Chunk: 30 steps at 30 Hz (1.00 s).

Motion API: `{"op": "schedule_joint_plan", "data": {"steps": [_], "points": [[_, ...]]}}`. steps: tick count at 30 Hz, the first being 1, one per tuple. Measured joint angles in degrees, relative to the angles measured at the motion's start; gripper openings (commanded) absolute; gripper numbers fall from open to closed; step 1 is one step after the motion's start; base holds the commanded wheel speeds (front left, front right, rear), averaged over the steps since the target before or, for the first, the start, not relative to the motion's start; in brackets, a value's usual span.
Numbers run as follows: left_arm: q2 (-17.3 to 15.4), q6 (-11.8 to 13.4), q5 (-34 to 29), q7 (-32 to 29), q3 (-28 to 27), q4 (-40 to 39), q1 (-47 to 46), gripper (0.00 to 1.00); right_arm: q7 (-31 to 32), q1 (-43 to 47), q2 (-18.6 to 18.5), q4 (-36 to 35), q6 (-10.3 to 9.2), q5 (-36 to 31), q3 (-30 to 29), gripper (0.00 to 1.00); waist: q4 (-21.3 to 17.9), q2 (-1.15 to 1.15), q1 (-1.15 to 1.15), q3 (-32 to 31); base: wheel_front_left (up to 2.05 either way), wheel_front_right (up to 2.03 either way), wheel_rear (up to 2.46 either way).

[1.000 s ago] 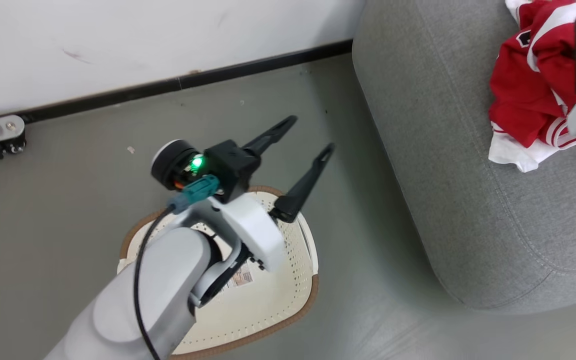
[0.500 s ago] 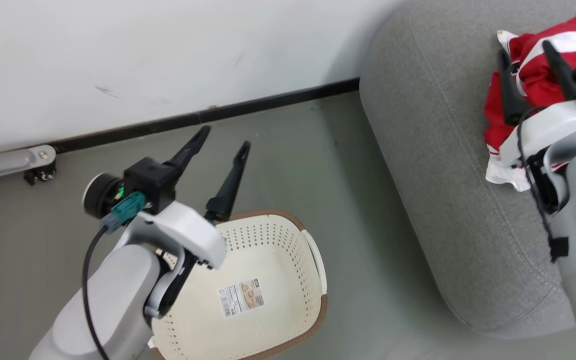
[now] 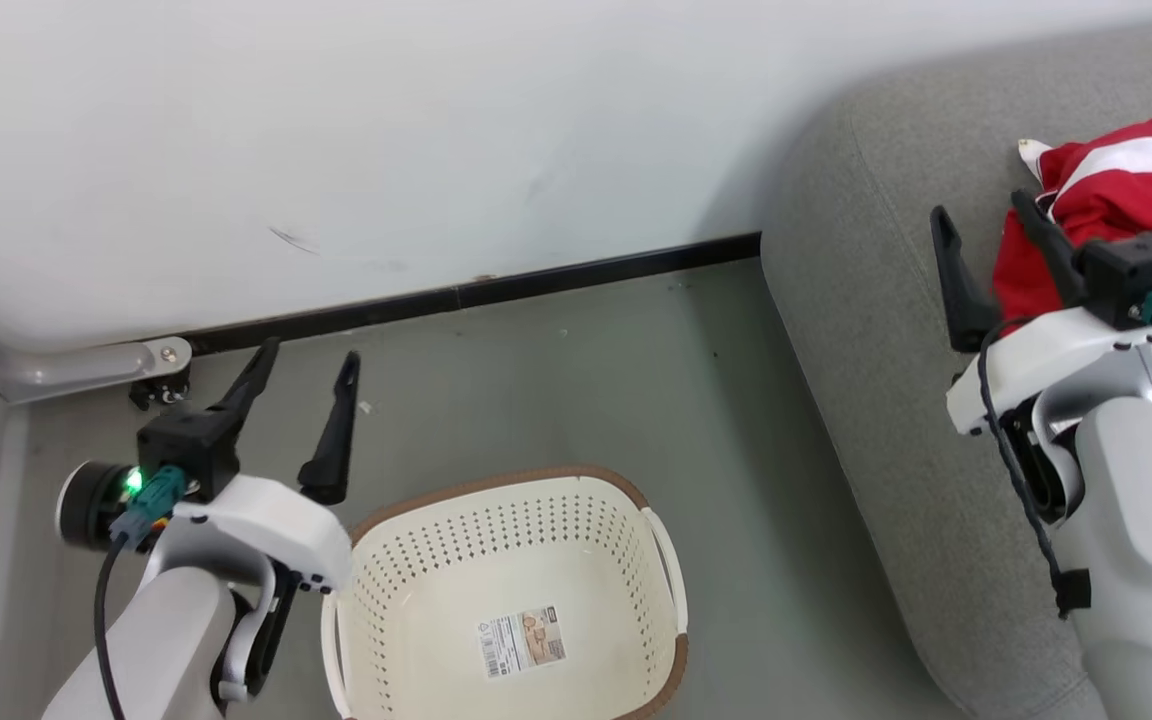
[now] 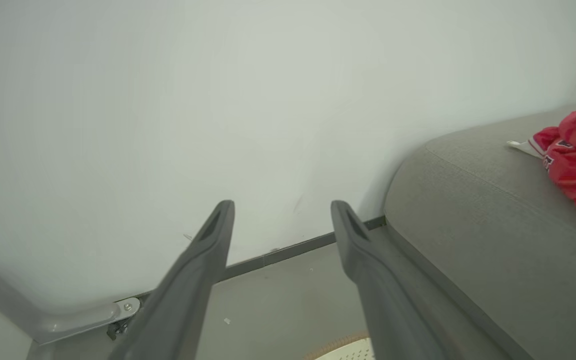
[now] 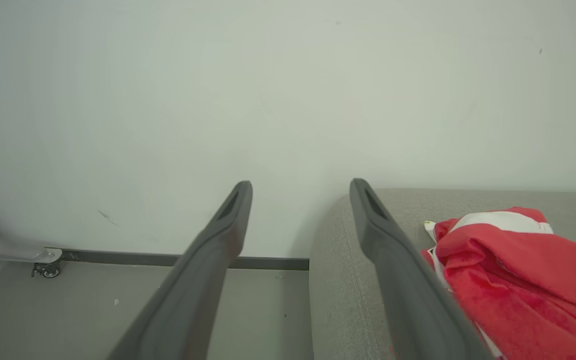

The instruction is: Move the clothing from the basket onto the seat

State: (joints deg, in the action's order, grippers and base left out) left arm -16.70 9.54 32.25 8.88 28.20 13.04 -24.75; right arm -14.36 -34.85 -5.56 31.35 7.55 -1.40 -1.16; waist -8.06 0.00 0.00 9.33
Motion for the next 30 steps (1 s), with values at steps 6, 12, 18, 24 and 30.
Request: {"op": "schedule_joint_plan", "data": {"steps": [6, 12, 18, 24, 30], "points": [[-0.2, 1.9, 1.2, 1.4, -2.3, 1.5, 3.9, 1.0, 0.0, 4.5, 0.9, -2.8, 0.0, 0.4, -1.2, 1.0, 1.3, 0.0, 0.0, -2.5, 0.0, 0.0, 0.0], [-1.0, 3.3, 1.6, 2.5, -3.6, 2.9, 7.4, 1.0, 0.0, 9.3, 1.7, -5.1, 0.0, 0.4, -2.0, 1.0, 2.6, 0.0, 0.0, -4.9, 0.0, 0.0, 0.0], [-1.3, 4.0, 2.9, 3.1, -4.7, 3.3, 10.5, 1.0, 0.0, 14.2, 2.3, -6.8, 0.0, 0.4, -0.5, 1.0, 3.8, 0.0, 0.0, -7.2, 0.0, 0.0, 0.0], [-2.0, 4.4, 3.7, 3.3, -5.8, 3.7, 13.9, 1.0, 0.0, 18.7, 2.5, -8.5, 0.0, 0.9, -0.2, 1.0, 4.8, 0.0, 0.0, -9.3, 0.0, 0.0, 0.0], [-2.3, 4.9, 4.9, 3.8, -7.4, 3.8, 16.4, 1.0, 0.0, 22.4, 2.7, -10.6, 0.0, 0.9, 0.0, 1.0, 5.7, 0.0, 0.0, -11.1, 0.0, 0.0, 0.0]]}}
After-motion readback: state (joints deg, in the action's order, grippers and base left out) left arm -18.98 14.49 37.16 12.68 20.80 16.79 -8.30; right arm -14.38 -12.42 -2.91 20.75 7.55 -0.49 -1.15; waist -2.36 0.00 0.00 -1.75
